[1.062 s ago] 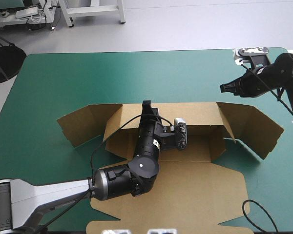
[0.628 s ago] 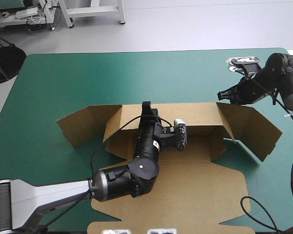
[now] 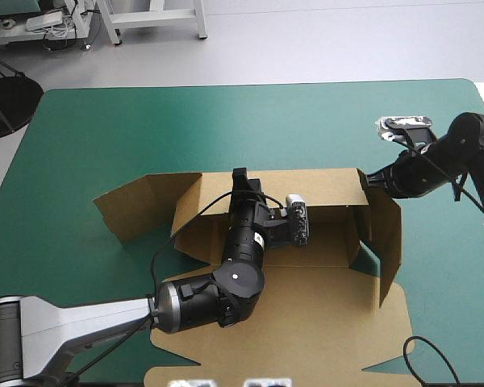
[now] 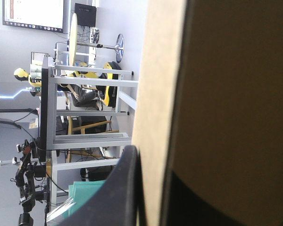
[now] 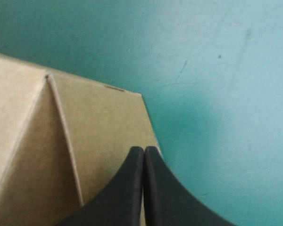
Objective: Fold the box
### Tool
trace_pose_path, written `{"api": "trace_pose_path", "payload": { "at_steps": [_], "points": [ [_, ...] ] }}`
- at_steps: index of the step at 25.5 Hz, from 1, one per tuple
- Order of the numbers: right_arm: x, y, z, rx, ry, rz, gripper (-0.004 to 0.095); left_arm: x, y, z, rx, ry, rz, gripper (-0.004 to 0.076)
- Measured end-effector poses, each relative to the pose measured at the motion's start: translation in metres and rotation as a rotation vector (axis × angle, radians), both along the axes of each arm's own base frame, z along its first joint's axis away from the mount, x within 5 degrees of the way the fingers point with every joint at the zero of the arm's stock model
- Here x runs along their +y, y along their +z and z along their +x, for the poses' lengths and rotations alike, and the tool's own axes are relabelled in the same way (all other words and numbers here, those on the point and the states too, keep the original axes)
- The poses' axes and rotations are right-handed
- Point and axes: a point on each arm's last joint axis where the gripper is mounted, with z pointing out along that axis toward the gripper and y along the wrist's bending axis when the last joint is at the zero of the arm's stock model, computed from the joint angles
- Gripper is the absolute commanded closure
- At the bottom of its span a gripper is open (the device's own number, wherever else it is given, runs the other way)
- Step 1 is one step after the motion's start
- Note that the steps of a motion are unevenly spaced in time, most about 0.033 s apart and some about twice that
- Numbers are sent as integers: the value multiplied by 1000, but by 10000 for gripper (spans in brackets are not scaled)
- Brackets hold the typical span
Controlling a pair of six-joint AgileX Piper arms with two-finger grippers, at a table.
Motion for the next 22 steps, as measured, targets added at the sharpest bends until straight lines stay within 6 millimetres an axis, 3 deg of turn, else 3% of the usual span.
{"api": "trace_pose_path", "payload": {
  "at_steps": [3,7,22],
  "points": [
    [7,-16,-15,5,46,66,926,0,0,0,2,0,-2,732],
    [7,-33,-33,-113,10,83,926,0,-1,-1,16,-2,8,733],
    [10,-67,-83,-370,-15,176,926,-6,-15,4,-7,4,106,732]
  ]
}}
